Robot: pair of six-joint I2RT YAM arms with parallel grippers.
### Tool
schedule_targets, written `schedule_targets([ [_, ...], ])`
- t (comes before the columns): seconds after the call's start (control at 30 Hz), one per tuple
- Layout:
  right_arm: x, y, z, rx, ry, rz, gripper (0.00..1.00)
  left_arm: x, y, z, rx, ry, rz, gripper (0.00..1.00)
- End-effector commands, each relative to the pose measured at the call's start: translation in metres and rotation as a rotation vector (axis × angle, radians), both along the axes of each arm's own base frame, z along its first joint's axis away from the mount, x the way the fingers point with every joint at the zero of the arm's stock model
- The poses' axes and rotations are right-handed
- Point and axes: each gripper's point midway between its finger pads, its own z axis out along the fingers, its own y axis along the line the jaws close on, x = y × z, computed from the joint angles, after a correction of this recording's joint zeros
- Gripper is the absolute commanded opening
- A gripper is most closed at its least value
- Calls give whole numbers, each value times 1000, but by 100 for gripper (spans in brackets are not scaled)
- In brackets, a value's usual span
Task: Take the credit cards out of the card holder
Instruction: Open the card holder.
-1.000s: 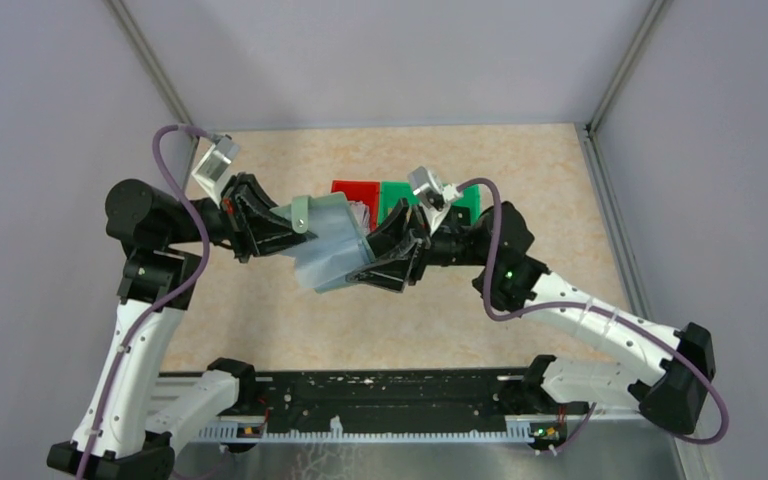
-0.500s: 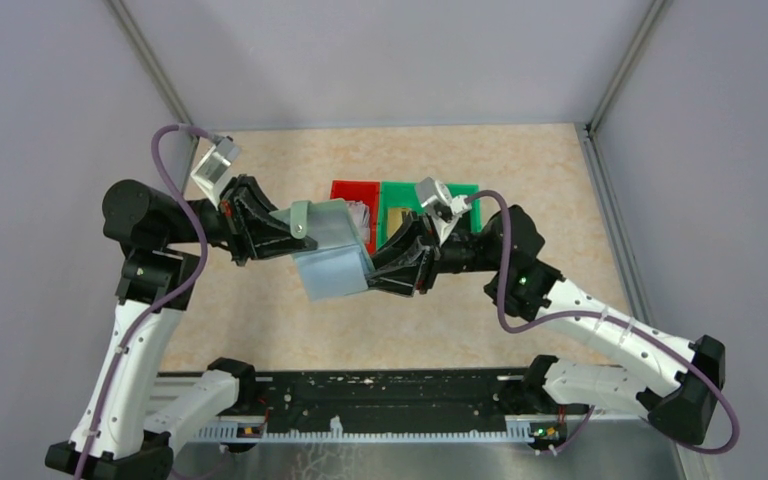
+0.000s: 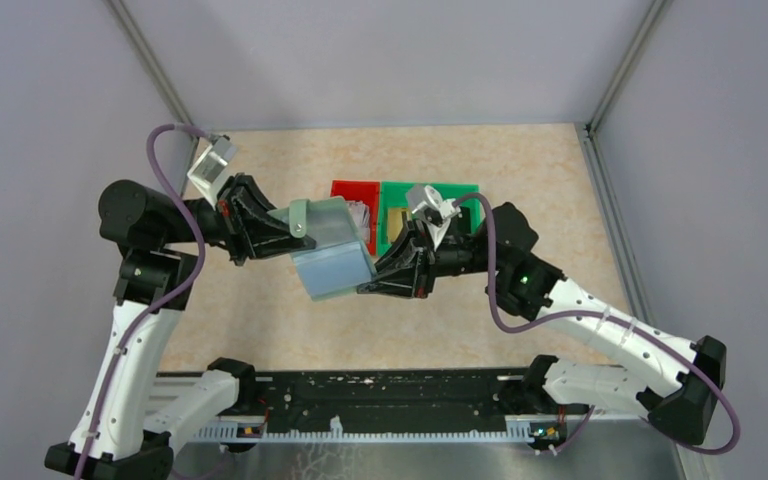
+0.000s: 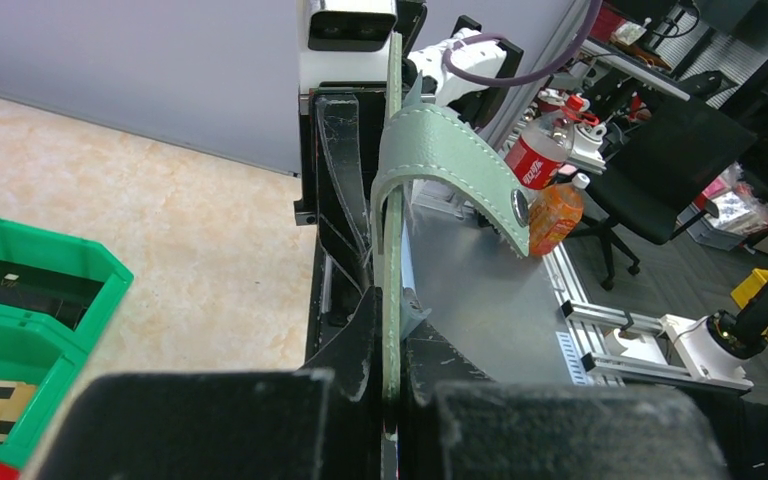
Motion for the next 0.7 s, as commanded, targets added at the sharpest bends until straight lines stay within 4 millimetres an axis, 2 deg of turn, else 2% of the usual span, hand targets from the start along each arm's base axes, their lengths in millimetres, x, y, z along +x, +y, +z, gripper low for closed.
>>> schedule_targets([
  [0.0,9,-6,44,101,-73,-83,7,-3,2,11,-16,-50,13,0],
  [0.13,26,-4,50,115,-39,-174,4,-3,2,10,-14,-43,10,0],
  [0.43,34,-2,52,166,39,-210,1,-3,2,7,-12,-50,6,0],
  [0.67,24,-5,61,234,123,-108,5,-5,2,6,-13,-76,7,0],
])
